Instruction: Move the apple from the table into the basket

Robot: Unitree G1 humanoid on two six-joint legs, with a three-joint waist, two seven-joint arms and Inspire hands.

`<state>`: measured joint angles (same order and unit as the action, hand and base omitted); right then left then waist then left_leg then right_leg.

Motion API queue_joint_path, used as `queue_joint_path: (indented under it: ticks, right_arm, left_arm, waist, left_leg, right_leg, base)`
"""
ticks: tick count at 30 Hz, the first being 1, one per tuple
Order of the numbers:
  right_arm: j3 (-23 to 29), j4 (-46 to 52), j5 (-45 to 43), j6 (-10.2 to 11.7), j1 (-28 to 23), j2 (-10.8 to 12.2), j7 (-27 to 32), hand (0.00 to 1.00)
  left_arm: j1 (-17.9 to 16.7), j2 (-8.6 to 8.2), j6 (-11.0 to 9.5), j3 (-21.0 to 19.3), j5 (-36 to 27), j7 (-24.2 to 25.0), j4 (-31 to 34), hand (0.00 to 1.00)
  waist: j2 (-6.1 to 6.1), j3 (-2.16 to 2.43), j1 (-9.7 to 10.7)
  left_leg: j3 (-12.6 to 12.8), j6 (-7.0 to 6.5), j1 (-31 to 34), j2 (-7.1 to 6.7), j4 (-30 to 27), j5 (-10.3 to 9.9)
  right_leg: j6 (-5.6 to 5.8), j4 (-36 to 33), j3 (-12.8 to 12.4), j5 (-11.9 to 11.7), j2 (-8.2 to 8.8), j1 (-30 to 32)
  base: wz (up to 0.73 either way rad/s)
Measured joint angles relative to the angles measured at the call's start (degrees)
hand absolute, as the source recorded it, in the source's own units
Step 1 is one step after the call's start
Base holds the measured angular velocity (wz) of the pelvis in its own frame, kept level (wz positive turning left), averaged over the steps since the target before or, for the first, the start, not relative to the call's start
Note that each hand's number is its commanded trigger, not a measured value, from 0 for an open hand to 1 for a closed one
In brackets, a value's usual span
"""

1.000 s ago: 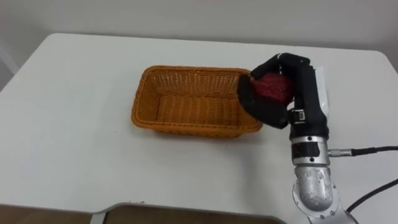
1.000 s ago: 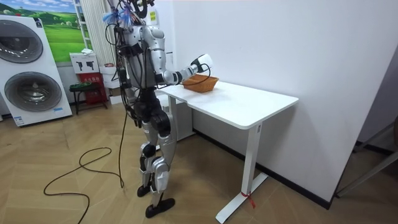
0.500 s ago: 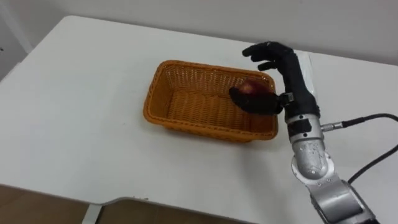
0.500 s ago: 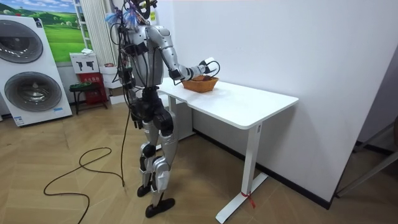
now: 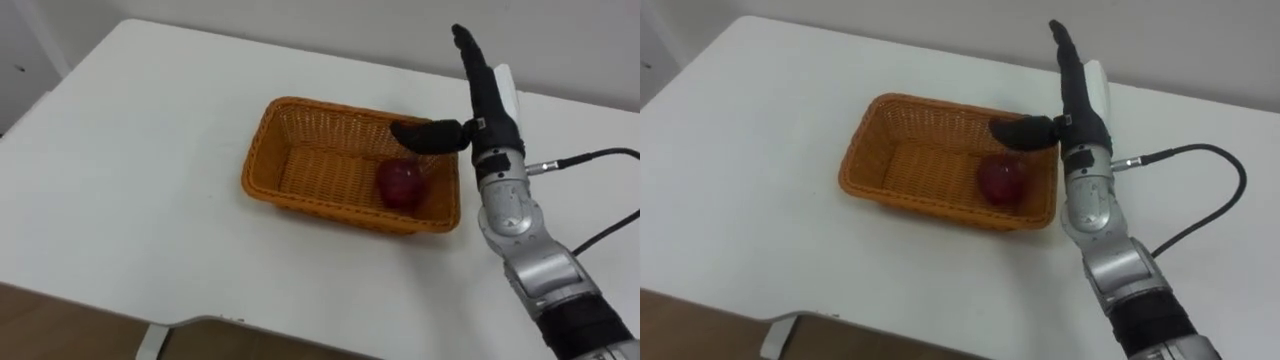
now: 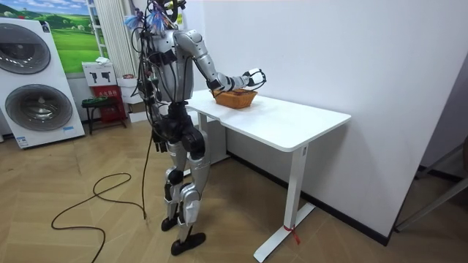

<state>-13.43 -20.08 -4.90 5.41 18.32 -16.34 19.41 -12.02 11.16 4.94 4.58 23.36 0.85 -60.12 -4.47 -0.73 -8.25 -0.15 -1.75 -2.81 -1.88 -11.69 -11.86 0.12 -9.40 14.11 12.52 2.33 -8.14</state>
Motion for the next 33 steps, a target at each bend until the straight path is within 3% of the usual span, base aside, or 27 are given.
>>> queue_joint_path:
  ticks: [10, 17, 23, 27, 33]
  right_arm:
    - [1.8, 0.1, 0.2, 0.0, 0.2, 0.0, -0.8, 0.0]
    - [2.7, 3.2, -0.3, -0.2, -0.6, 0.0, 1.4, 0.0]
    - [9.7, 8.6, -0.5, 1.2, -3.6, -0.3, 9.1, 0.0]
    - [18.3, 9.0, 2.0, 1.3, -8.8, -2.3, 13.7, 0.0]
    - [30.6, 7.5, 4.9, 1.3, -14.5, -2.4, 24.2, 0.0]
  left_arm:
    - [-0.1, 0.15, 0.1, -1.9, 1.4, 0.5, 0.0, 0.0]
    - [-0.7, 0.13, 0.9, -2.1, 1.0, -2.0, 0.5, 0.0]
    - [-2.0, 0.14, 0.6, -3.4, 1.0, -2.9, 1.1, 0.0]
    - [-3.9, -0.06, -0.4, -6.4, 0.9, -3.7, 2.4, 0.0]
    - [-5.8, -0.26, -0.2, -9.2, 0.9, -5.7, 2.4, 0.0]
  waist:
    - [0.09, 0.07, 0.1]
    - [0.93, 0.82, 1.6]
    - [0.64, 1.02, 3.9]
    - [0.21, 1.01, 5.4]
    - [0.12, 0.89, 8.7]
  left_leg:
    - [0.1, 0.05, 0.0, -0.01, 0.0, 0.0]
    - [-0.1, 0.06, -0.9, -0.04, 0.2, 0.0]
    - [0.2, 0.06, -0.9, 0.01, 0.3, 0.0]
    - [0.7, 0.05, -0.9, -0.28, 0.4, 0.0]
    - [1.9, 0.06, -0.6, -0.04, 0.3, 0.0]
  right_leg:
    - [0.0, 0.7, -0.2, 0.0, -0.04, -0.4]
    - [0.0, 0.7, -1.0, 0.0, 0.04, -1.2]
    - [0.0, 0.8, -1.3, 0.0, -0.02, -1.2]
    - [0.04, 0.7, -1.4, 0.0, -0.01, -1.4]
    - [0.04, 0.8, -1.5, 0.0, -0.02, -0.6]
  base:
    - [0.0]
    - [0.02]
    - [-0.01]
    - [-0.05]
    - [-0.09]
